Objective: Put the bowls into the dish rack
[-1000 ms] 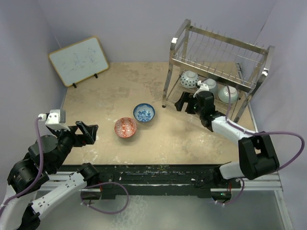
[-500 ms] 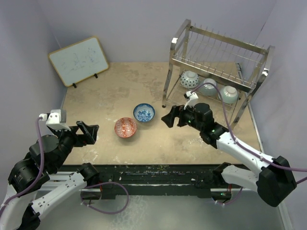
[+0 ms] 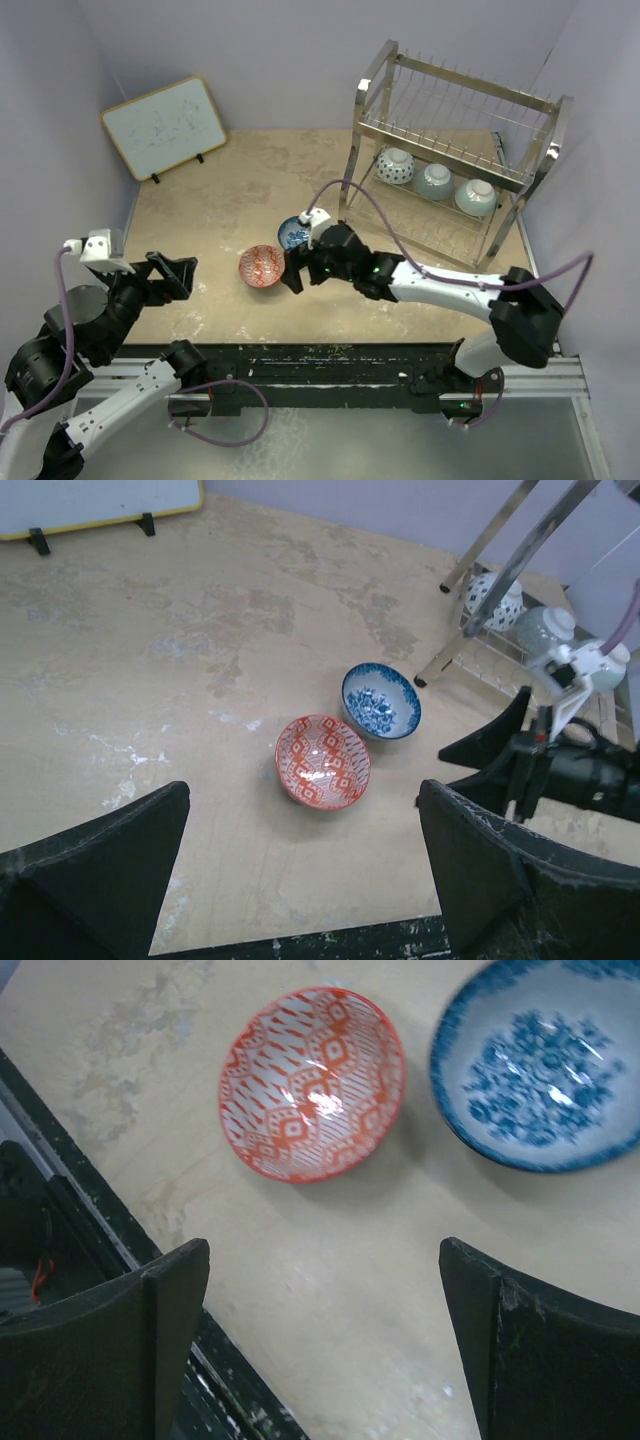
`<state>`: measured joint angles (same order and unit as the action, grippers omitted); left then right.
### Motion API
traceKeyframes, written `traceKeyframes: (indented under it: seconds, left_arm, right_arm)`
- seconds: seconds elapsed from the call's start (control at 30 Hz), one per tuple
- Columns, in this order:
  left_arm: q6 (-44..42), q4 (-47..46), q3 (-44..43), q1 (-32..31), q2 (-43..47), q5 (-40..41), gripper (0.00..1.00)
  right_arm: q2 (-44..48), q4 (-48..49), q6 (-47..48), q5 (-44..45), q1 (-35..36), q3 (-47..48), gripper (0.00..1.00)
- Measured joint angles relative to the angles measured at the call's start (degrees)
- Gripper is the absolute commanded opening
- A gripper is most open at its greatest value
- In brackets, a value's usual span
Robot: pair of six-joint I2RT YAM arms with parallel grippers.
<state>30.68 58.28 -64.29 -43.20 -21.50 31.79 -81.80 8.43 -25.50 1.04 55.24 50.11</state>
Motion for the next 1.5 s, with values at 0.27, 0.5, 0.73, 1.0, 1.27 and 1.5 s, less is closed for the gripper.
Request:
traceKeyframes:
  seconds: [0.27, 0.5, 0.73, 1.0, 1.27, 1.5]
  left_arm:
    - [-0.28, 0.35, -4.7, 0.0, 0.74, 2.67, 0.99]
    - [-0.22, 2.03, -4.76, 0.0, 2.38, 3.26, 0.99]
    - [-0.17, 2.93, -4.7, 0.0, 3.56, 3.72, 0.99]
    - [-0.13, 3.13, -4.35, 0.0, 3.56, 3.85, 0.99]
    - [0.22, 3.23, -4.22, 0.0, 3.58, 3.87, 0.99]
    - [0.22, 3.61, -4.22, 0.0, 3.58, 3.89, 0.99]
  right_arm:
    - [-14.99, -0.02, 3.96, 1.51, 8.17, 17.29, 0.88]
    - [-25.94, -0.92, 6.71, 1.42, 10.01, 24.94, 0.84]
    - [-32.39, -4.92, 8.55, 2.91, 10.71, 26.14, 0.66]
    - [-32.72, -5.16, 10.32, 4.39, 10.75, 26.62, 0.46]
    - [-34.14, -5.09, 11.21, 4.44, 10.86, 27.39, 0.43]
    - [-34.8, -5.14, 11.45, 5.46, 11.19, 27.76, 0.22]
